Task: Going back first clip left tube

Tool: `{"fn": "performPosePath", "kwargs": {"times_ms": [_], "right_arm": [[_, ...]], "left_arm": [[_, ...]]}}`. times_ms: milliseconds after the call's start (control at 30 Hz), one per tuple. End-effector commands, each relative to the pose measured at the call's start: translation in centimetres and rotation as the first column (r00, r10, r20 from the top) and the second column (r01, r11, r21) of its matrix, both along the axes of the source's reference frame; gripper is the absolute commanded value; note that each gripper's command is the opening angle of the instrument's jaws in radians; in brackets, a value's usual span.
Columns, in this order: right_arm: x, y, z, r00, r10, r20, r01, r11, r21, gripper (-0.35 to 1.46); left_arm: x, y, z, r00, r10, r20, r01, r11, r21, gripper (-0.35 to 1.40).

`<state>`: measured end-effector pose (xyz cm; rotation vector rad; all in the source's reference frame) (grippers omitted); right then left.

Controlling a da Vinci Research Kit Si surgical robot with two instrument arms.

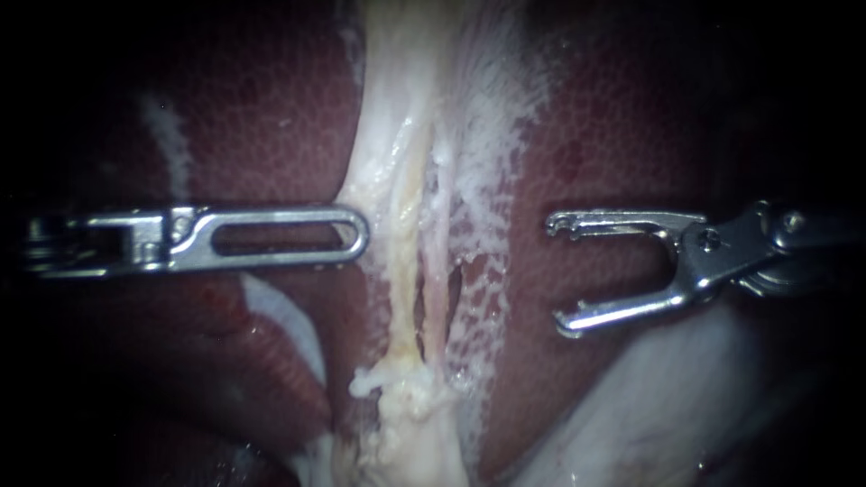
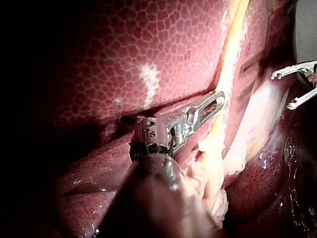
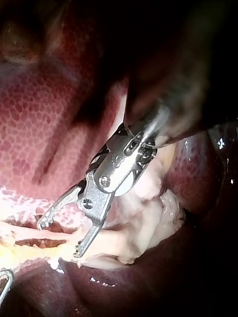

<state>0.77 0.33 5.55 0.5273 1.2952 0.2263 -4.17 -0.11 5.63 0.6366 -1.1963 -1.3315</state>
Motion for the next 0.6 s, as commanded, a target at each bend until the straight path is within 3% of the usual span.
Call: {"fn": "performPosePath", "kwargs": {"times_ms": [33, 600], "right_arm": [[0.0, 0.0, 0.0, 1.0, -0.001, 0.0, 0.001, 1.0, 0.0, 0.6], [0.0, 0.0, 0.01, 1.0, -0.001, 0.0, 0.001, 1.0, -0.001, 0.6]], "left_arm": [[-0.01, 0.01, 0.01, 1.0, -0.001, 0.001, 0.001, 1.0, 0.002, -0.35], [-0.02, 0.01, 0.04, 1.0, -0.001, 0.001, 0.001, 1.0, 0.001, -0.35]]}}
